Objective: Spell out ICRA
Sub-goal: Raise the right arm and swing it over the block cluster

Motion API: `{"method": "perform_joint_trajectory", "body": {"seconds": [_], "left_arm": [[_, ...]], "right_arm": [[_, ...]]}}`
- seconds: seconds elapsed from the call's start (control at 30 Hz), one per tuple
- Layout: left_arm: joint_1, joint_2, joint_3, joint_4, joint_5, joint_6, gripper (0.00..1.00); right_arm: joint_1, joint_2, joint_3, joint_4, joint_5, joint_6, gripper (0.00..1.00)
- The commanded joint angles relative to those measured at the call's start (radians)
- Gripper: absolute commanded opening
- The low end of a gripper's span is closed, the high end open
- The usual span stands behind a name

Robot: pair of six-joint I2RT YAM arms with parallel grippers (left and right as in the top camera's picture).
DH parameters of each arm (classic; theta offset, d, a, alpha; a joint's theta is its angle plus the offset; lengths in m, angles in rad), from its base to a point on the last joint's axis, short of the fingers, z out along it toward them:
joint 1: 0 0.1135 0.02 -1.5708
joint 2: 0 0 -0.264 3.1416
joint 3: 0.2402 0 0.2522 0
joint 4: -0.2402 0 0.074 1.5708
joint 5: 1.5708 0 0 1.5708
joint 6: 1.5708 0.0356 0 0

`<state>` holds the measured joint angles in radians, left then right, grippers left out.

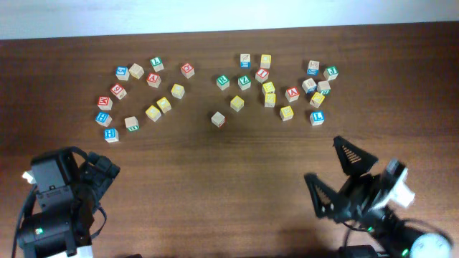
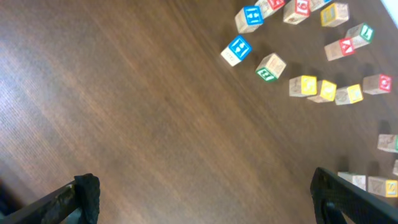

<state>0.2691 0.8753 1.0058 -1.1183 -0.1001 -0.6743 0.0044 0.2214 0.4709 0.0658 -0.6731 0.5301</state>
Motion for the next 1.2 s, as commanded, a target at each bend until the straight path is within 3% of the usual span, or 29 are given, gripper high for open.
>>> {"method": "perform_joint_trajectory", "body": {"seconds": [0.0,0.13,0.23,0.33,0.4,0.5,0.53,0.6,0.7,0.87,0.97,1.03,1.17], "left_arm": [[0.005,-0.006,-0.001,-0.005,0.007,-0.01,0.99],[0.005,-0.006,-0.001,-0.006,0.007,-0.01,0.99],[0.005,-0.006,-0.001,-0.006,0.007,-0.01,0.99],[0.005,-0.006,-0.001,-0.005,0.007,-0.01,0.99],[0.005,-0.006,-0.001,-0.005,0.007,-0.01,0.99],[0.005,-0.006,-0.001,-0.006,0.007,-0.01,0.99],[0.005,-0.006,-0.001,-0.006,0.007,-0.01,0.99],[0.005,-0.006,-0.001,-0.005,0.007,-0.01,0.99],[0.005,-0.006,-0.001,-0.005,0.007,-0.01,0.99],[0.005,-0.006,-0.001,-0.005,0.007,-0.01,0.99],[0.005,-0.006,-0.001,-0.006,0.007,-0.01,0.99],[0.005,-0.006,-0.001,-0.006,0.007,-0.01,0.99],[0.005,-0.006,-0.001,-0.005,0.007,-0.01,0.99]], "right_arm": [[-0.005,0.279,0.332,-0.237,0.015,-0.293,0.98],[0.01,0.758,0.878,-0.724,0.014,-0.493,0.98],[0.095,1.078,1.251,-0.985,0.108,-0.536,0.98],[0.182,1.332,1.534,-1.151,0.216,-0.56,0.98],[0.212,1.497,1.694,-1.185,0.175,-0.554,0.98],[0.221,1.612,1.727,-1.166,0.01,-0.509,0.98],[0.235,1.65,1.727,-1.17,0.008,-0.455,0.91],[0.297,1.789,1.727,-1.285,0.024,-0.397,0.43],[0.373,1.935,1.727,-1.365,0.108,-0.374,0.05],[0.469,2.129,1.726,-1.397,0.377,-0.187,0.04],[0.504,2.178,1.713,-1.398,0.388,-0.151,0.04],[0.52,2.203,1.694,-1.376,0.497,-0.075,0.04],[0.526,2.234,1.68,-1.271,0.432,-0.076,0.04]]}}
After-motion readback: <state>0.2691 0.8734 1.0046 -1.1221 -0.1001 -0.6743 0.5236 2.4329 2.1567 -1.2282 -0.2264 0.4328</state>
